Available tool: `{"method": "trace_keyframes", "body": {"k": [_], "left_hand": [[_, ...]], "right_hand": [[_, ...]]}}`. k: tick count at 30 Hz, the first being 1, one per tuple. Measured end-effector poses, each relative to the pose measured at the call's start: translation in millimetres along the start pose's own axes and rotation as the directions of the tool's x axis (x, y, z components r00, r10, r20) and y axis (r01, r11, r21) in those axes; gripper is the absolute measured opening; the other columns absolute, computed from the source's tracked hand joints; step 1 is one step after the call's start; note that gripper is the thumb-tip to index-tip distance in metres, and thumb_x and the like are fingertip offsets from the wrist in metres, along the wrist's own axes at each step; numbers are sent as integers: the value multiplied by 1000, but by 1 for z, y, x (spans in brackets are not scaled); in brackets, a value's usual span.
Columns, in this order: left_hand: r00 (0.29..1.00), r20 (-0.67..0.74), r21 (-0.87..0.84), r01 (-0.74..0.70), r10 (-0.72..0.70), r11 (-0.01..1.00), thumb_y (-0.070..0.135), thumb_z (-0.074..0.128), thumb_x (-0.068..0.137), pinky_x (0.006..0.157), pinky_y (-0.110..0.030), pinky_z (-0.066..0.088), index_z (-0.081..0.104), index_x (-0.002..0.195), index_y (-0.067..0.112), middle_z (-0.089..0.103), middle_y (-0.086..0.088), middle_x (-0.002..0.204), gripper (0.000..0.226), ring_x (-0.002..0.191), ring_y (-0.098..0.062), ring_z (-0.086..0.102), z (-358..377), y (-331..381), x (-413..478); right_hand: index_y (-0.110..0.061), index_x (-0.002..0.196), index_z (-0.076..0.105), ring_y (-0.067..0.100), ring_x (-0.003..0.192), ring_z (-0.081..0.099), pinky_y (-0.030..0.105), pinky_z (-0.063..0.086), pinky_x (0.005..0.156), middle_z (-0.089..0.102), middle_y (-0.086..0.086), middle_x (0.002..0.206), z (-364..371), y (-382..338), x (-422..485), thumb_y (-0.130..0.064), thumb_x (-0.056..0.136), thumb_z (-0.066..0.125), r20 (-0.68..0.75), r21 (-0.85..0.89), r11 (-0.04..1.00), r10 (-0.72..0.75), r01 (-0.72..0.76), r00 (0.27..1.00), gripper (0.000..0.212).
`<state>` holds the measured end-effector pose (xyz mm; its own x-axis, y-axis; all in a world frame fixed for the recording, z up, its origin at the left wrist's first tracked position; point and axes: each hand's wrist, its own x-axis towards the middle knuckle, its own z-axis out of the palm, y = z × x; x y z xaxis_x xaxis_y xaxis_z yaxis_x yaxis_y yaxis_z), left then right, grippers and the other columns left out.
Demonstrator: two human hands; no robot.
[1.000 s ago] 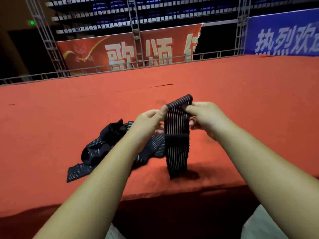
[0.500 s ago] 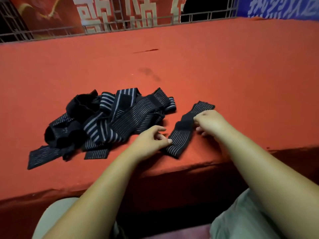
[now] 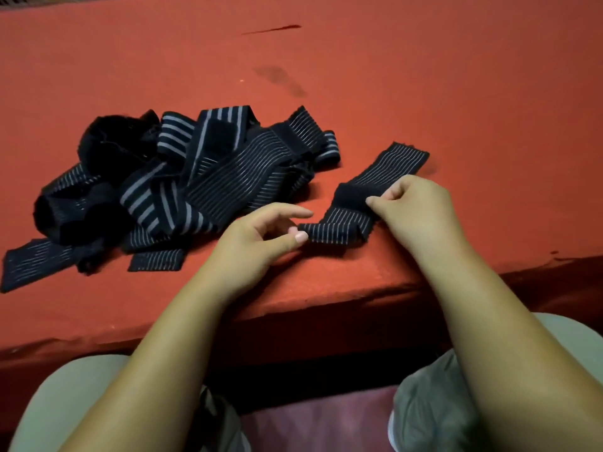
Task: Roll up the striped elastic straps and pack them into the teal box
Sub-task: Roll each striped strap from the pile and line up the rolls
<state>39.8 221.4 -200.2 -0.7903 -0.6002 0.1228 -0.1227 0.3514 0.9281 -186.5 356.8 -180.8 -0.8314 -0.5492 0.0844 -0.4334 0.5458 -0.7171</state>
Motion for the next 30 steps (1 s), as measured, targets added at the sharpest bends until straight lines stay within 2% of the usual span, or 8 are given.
{"method": "trace_keyframes", "body": {"k": [5,8,12,16,22,25,27,30], "left_hand": [[991,-121,-121,33,-47,992,17,70,104,82,-20,53,82,118,27,80,6,103,21,89,-2,68,-2,1,1],[977,-178,-214,76,-115,974,22,64,108,76,-23,52,82,114,22,79,2,101,19,86,-10,68,-2,-3,6],[953,-269,-218,83,-141,972,29,61,110,70,-25,50,81,93,27,70,5,85,26,74,-11,62,1,-4,9],[965,-233,-260,60,-122,964,59,63,99,73,-32,49,81,106,28,71,6,92,36,80,-13,61,0,-1,4],[997,68,-130,-28,37,991,18,88,88,115,-29,48,69,137,22,75,10,135,53,131,-7,66,-5,17,-15],[989,132,-23,-66,68,998,6,77,96,111,-25,50,72,132,15,76,10,131,37,128,-8,68,-3,26,-24],[992,107,47,-71,66,996,12,72,102,92,-26,56,77,109,13,80,9,104,8,99,-9,74,-2,28,-30],[999,38,15,-5,5,1000,20,70,105,66,-26,39,65,75,16,55,5,72,30,68,-10,49,-1,36,-40]], "right_hand": [[-27,93,76,4,82,66,26,50,75,74,-12,91,-14,-17,-9,-20,92,75,158,89,959,-281,270,947,7],[-35,119,76,-1,108,65,19,46,98,74,-14,115,-13,-20,-19,-3,90,67,370,192,877,-481,441,795,44],[-34,110,81,-6,87,67,18,47,79,77,-20,94,7,-21,-25,-25,99,76,321,264,862,-501,433,804,16],[-34,101,85,-10,73,61,15,42,67,76,-20,79,12,-30,-29,-33,101,74,230,304,867,-469,395,853,11],[-21,102,84,9,70,63,30,49,68,79,1,83,-9,-49,-41,-31,101,73,281,544,817,-389,188,877,15],[-7,105,80,19,68,63,30,51,60,74,9,82,-22,-60,-48,-24,103,70,300,703,711,-334,30,894,20],[-9,105,81,17,65,65,28,52,54,75,9,83,-31,-65,-50,-22,105,67,298,737,676,-324,0,898,19],[-10,104,80,14,60,67,25,51,46,76,6,83,-44,-68,-50,-21,107,64,284,765,644,-316,-16,905,20]]}}
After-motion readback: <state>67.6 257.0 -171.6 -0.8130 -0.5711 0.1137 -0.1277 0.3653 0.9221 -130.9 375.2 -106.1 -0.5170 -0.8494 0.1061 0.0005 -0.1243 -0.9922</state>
